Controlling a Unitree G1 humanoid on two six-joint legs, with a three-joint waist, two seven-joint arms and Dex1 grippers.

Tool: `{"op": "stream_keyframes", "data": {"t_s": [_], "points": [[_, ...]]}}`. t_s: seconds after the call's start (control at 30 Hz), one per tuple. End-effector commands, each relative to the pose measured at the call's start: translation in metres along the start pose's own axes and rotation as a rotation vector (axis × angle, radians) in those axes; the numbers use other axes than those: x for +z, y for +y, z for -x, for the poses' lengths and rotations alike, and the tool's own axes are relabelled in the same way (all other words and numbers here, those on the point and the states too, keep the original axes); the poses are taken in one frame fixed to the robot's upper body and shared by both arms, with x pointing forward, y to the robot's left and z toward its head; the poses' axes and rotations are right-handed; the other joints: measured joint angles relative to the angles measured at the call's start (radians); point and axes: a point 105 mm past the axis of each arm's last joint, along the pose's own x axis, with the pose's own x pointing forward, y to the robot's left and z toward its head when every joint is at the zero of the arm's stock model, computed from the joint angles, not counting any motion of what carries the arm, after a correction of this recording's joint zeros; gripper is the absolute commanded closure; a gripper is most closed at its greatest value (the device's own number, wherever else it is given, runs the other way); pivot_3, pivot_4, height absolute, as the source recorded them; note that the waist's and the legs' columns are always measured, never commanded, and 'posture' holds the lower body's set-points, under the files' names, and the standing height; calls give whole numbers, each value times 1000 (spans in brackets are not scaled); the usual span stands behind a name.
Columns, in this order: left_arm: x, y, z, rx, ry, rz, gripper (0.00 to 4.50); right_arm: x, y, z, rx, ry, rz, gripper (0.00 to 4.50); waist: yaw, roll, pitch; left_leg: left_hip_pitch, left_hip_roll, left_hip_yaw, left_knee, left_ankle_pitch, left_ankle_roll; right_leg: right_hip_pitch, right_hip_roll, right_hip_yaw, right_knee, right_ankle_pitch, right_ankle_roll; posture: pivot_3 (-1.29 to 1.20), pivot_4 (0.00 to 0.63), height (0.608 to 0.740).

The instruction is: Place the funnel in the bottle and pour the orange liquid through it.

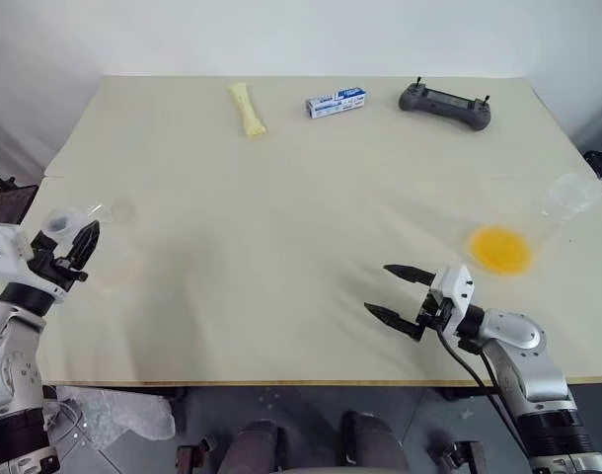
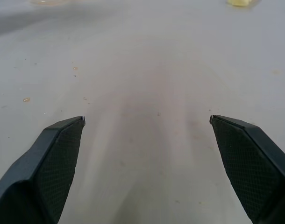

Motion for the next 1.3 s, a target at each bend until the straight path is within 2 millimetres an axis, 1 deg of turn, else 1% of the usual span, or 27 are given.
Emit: {"op": "stream_keyframes", "data": {"t_s": [0.03,0.1,0.2,0.23,0.33,0.43,0.6,0.77,0.87,0.93,1.0,1.07,1.2,1.23,1.3], "points": [[32,-46,-35,-298,-81,-68,2142,23,-5,3,-24,-58,68,0,5,0,0,-1,0,-1,2,0,0,0,0,0,0,0,0,0,150,740],[31,-64,-49,-408,-65,-55,2142,30,-4,3,-25,-70,78,0,2,0,0,-1,-2,-1,3,0,0,0,-1,1,1,0,1,0,150,740],[30,-101,-72,-620,-59,-44,2142,40,2,8,-16,-78,94,0,0,0,0,-1,-2,0,2,0,0,0,0,1,1,1,1,0,150,740],[30,-107,-76,-653,-58,-43,2142,42,3,9,-17,-79,95,0,1,0,0,-1,-1,0,2,0,0,0,1,0,1,1,1,0,150,740],[31,-146,-92,-830,-85,-5,2142,49,5,13,-34,-83,111,0,1,0,0,-1,0,2,1,0,0,-2,3,1,1,1,1,0,150,740],[25,-173,-101,-951,-49,23,2142,53,3,14,-65,-90,124,0,1,-1,1,-2,1,4,3,0,0,-1,4,1,1,1,1,0,150,740],[19,-198,-115,-1051,-29,4,2142,58,6,18,-106,-96,136,0,2,-1,1,-3,2,5,4,0,0,-2,5,1,1,1,1,0,150,740],[18,-209,-124,-1082,-59,3,2142,58,12,23,-142,-92,138,0,4,-2,1,-6,2,5,5,0,0,-4,5,1,1,1,1,0,150,740],[12,-215,-127,-1094,-51,-1,2142,57,15,27,-174,-87,136,0,6,-2,1,-8,2,4,6,0,1,-6,5,1,1,1,2,0,150,740],[6,-219,-126,-1128,-4,3,2142,57,17,29,-187,-85,135,0,6,-2,1,-13,2,4,7,0,1,-10,5,1,2,1,2,0,150,740],[1,-221,-123,-1163,38,5,2142,57,18,30,-194,-82,135,0,4,-2,1,-14,1,5,8,0,1,-11,5,1,2,1,2,0,150,740],[2,-223,-125,-1152,15,2,1432,57,17,31,-203,-80,138,0,5,-2,1,-14,1,5,8,0,2,-11,5,1,2,1,3,0,150,740],[6,-223,-129,-1125,-14,7,200,57,17,32,-207,-79,142,0,5,-2,1,-14,1,4,8,1,2,-10,5,1,2,2,3,0,150,740],[6,-223,-129,-1119,-11,13,49,57,17,33,-207,-78,142,0,5,-2,1,-14,1,4,8,1,2,-10,5,1,2,2,3,0,150,740],[9,-220,-128,-1120,-1,53,49,56,16,34,-201,-77,146,0,4,-2,1,-14,1,4,8,1,2,-10,5,1,2,2,3,0,150,740]]}}
